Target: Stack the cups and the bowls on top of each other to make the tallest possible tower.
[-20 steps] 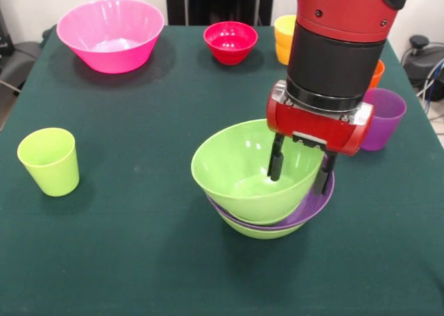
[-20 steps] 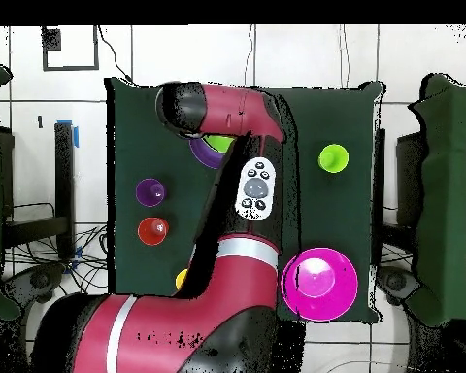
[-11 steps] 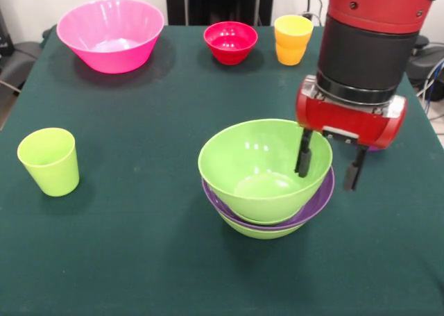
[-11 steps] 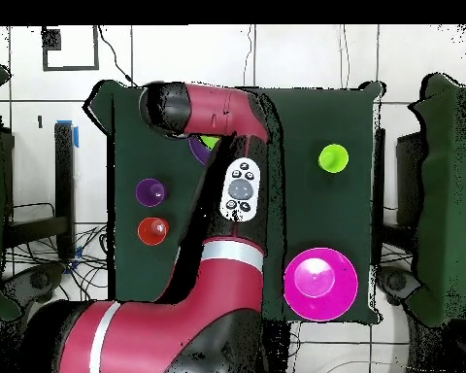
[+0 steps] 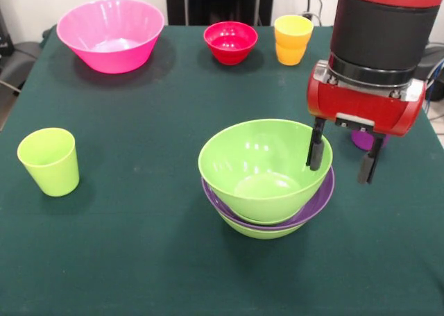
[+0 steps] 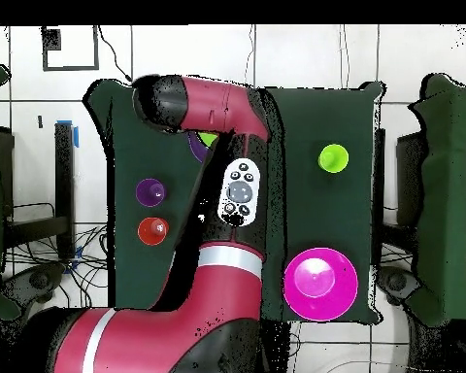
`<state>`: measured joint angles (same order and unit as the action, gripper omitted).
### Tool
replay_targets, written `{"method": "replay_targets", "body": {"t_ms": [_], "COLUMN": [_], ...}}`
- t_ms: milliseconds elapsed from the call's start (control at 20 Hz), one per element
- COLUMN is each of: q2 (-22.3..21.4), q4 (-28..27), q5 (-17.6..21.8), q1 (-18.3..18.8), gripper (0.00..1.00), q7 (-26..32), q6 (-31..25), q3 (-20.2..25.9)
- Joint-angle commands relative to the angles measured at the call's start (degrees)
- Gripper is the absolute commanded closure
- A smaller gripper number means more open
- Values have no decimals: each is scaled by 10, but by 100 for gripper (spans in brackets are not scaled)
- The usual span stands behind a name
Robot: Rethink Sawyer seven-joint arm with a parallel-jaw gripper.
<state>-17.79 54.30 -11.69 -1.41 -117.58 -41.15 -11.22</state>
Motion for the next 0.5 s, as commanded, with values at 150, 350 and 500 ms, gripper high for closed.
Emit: {"method": "replay_targets", "body": {"t_ms": [150, 350, 500], "q2": [-7, -11, -18], "q4": [28, 27, 23], "q5": [-5, -5, -7], "q1": [-5, -3, -5], "gripper": [0, 0, 0], "q7": [-94, -87, -85], "q6": [-35, -44, -63], "q3": [14, 9, 2]}}
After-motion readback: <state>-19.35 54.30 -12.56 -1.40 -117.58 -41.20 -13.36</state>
